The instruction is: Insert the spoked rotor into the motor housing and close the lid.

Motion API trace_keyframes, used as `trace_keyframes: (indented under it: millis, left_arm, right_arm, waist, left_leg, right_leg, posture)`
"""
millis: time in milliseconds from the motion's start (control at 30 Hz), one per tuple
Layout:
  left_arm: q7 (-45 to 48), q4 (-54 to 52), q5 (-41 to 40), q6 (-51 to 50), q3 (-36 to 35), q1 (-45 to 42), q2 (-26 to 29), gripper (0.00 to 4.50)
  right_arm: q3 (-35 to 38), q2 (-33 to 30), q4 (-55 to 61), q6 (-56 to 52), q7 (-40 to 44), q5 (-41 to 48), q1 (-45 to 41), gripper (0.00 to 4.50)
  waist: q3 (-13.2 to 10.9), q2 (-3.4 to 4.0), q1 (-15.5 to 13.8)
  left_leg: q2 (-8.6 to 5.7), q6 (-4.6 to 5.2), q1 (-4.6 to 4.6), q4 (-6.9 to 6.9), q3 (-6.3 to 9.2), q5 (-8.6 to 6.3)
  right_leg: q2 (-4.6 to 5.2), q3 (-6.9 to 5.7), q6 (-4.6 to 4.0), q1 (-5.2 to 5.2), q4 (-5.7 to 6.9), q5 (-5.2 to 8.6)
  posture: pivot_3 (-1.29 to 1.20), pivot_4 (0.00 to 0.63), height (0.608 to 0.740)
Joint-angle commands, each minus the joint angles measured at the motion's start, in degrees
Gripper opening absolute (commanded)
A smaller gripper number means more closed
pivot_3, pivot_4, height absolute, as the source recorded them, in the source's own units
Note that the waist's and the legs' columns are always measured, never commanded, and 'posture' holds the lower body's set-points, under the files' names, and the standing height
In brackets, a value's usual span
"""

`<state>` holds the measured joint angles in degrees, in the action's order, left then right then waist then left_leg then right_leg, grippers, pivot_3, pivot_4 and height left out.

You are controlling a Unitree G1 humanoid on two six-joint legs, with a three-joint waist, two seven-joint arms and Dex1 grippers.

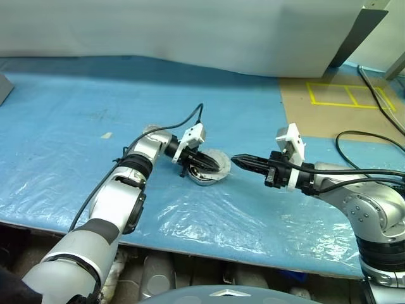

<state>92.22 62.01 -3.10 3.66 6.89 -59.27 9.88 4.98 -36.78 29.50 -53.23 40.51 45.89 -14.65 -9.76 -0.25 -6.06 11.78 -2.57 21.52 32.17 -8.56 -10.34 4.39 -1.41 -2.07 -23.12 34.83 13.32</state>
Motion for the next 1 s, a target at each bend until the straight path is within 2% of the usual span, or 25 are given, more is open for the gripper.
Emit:
trace_keyframes:
  millis: [33, 133, 233, 333, 433, 567, 700, 1000]
  left_arm:
    - [0.2, -11.1, -8.0, -7.2, -5.2, -2.8, 2.0, 0.55]
    - [-0.3, -25.7, -12.2, -14.8, -6.6, 1.2, 5.8, 0.55]
    - [-1.7, -35.4, -12.6, -17.9, -5.4, 7.0, 9.9, 0.55]
    - [-3.9, -42.1, -11.5, -18.9, -3.9, 12.9, 14.0, 0.51]
    - [-8.6, -47.7, -7.1, -17.0, -1.1, 18.1, 17.4, 0.51]
    - [-13.9, -56.8, -11.5, -24.1, -2.6, 21.8, 17.6, 0.51]
    - [-17.3, -61.4, -11.5, -25.2, -2.0, 26.2, 19.1, 0.51]
    - [-22.8, -62.5, -13.4, -26.9, -2.7, 28.2, 19.7, 0.51]
  right_arm:
    - [-1.1, 0.3, 0.2, 1.7, 0.5, -0.3, -1.9, 0.00]
    - [-4.8, 0.6, -1.0, 3.4, 0.9, -3.2, -3.4, 0.00]
    - [-7.2, 1.6, -3.0, 5.5, 1.2, -5.7, -4.6, 0.00]
    - [-11.1, 1.4, -6.0, 10.0, 3.5, -10.6, -5.2, 0.63]
    - [-13.7, 2.7, -10.0, 15.2, 4.9, -14.8, -6.6, 1.64]
    - [-14.9, 4.6, -14.2, 22.1, 7.4, -18.4, -8.1, 3.00]
    - [-17.7, 5.3, -17.9, 24.7, 10.0, -21.8, -9.0, 4.43]
    - [-20.8, 7.6, -25.4, 29.2, 11.7, -28.5, -11.0, 4.48]
  waist:
    - [0.0, 0.00, 0.0]
    - [0.0, 0.02, 0.4]
    - [0.0, 0.16, 0.7]
    - [0.0, 0.24, 0.6]
    - [0.0, 0.23, 0.5]
    - [0.0, 0.23, 0.4]
    - [0.0, 0.24, 0.8]
    - [0.0, 0.25, 1.4]
  left_leg:
    - [0.00, 0.00, 0.03, -0.01, 0.00, 0.00]
    - [0.01, -0.01, 0.05, -0.06, -0.01, 0.00]
    - [0.01, -0.02, -0.03, -0.23, -0.04, -0.01]
    - [0.02, -0.02, -0.05, -0.39, -0.09, -0.01]
    - [0.04, -0.02, 0.09, -0.37, -0.09, -0.01]
    - [0.06, -0.02, 0.27, -0.19, -0.05, -0.01]
    - [0.07, -0.02, 0.22, -0.04, -0.06, -0.01]
    - [0.08, -0.01, 0.19, 0.09, -0.07, -0.01]
  right_leg:
    - [0.00, 0.00, 0.00, -0.02, 0.00, 0.00]
    - [-0.01, -0.01, -0.02, -0.09, 0.02, 0.01]
    - [-0.02, 0.00, -0.08, -0.10, 0.02, 0.04]
    - [-0.05, -0.03, -0.11, -0.13, 0.00, 0.07]
    - [-0.07, -0.05, -0.11, -0.24, 0.00, 0.07]
    - [-0.04, -0.08, -0.11, -0.26, 0.01, 0.07]
    - [-0.05, -0.06, -0.11, -0.25, 0.05, 0.07]
    - [-0.08, -0.01, -0.12, -0.25, 0.13, 0.07]
  posture:
    - [0.00, 0.150, 0.740]
    - [0.00, 0.150, 0.740]
    - [0.00, 0.150, 0.740]
    - [0.00, 0.150, 0.740]
    - [0.00, 0.150, 0.740]
    - [0.00, 0.150, 0.740]
    - [0.00, 0.150, 0.740]
    - [0.00, 0.150, 0.740]
